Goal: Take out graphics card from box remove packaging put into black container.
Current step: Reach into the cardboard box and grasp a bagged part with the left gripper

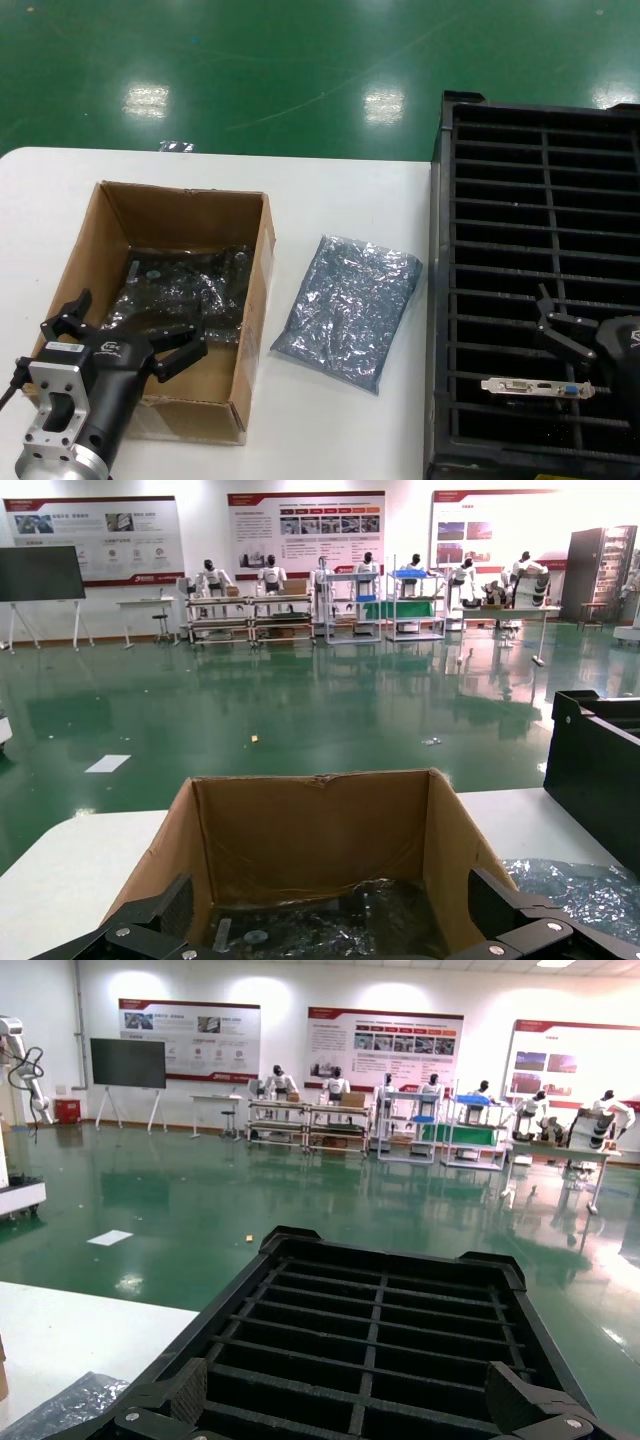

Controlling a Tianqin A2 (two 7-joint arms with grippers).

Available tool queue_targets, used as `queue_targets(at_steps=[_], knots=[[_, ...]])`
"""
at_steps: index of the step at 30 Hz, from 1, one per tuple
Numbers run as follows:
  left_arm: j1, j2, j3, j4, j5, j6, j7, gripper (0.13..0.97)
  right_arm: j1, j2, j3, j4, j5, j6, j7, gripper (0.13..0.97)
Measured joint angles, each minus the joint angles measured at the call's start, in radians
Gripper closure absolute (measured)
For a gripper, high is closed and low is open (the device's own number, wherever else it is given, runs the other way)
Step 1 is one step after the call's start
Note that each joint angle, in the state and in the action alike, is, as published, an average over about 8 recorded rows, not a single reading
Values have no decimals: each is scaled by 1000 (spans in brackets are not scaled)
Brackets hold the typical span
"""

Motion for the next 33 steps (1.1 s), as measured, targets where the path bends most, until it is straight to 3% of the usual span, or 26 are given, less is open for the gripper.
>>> queue_targets(at_steps=[10,13,15,17,20,24,27,30,33], knots=[[0,-1,1,0,0,0,0,132,0,0,0,0,0,0,0,129],[-1,-20,13,-3,-2,-9,2,132,0,0,0,0,0,0,0,129],[-3,-50,32,-5,-8,-21,8,132,0,0,0,0,0,0,0,129],[-11,-97,63,-8,-23,-41,20,132,0,0,0,0,0,0,0,129],[-39,-195,131,-6,-66,-77,56,132,0,0,0,0,0,0,0,129],[-123,-352,265,20,-144,-115,130,132,0,0,0,0,0,0,0,129],[-210,-457,381,57,-182,-117,179,132,0,0,0,0,0,0,0,129],[-303,-529,480,111,-164,-81,194,132,0,0,0,0,0,0,0,129],[-401,-558,554,191,-91,-14,180,132,0,0,0,0,0,0,0,129]])
